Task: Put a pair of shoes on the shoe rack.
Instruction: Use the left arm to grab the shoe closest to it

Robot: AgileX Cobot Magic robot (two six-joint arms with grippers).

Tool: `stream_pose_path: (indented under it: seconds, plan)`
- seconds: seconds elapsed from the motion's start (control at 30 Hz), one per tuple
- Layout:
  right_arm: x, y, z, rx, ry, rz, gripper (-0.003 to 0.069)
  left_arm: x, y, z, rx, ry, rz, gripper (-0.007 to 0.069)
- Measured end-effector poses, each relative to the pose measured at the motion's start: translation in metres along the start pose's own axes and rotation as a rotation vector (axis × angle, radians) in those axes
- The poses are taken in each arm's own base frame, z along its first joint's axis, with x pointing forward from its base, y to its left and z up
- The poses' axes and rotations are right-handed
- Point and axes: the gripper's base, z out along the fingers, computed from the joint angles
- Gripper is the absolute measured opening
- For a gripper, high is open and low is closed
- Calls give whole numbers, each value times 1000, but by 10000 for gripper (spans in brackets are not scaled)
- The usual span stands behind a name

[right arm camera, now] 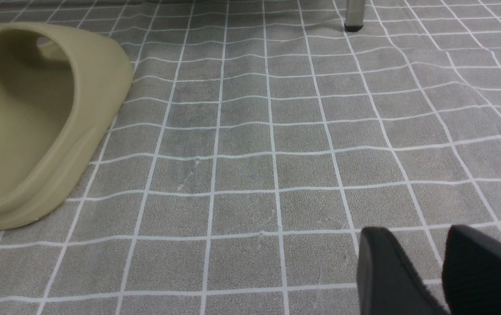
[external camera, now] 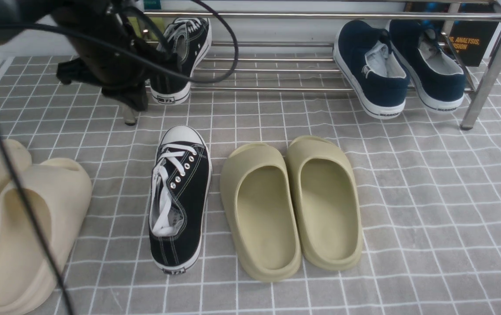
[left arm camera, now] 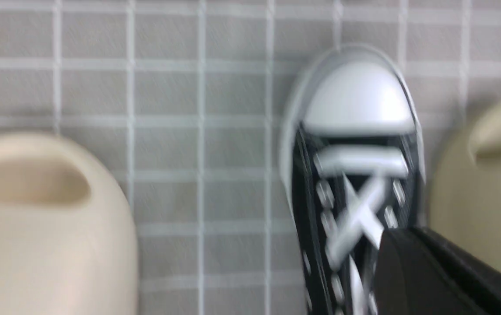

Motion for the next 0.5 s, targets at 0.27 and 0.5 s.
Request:
stream_pose_path:
  seconds: [0.27,0.5]
  plan:
    - [0,0,0,0,0,0,239,73,-2,26,71,-14,-102,11]
    - [0,0,0,0,0,0,239,83,2,42,56,7,-131,305]
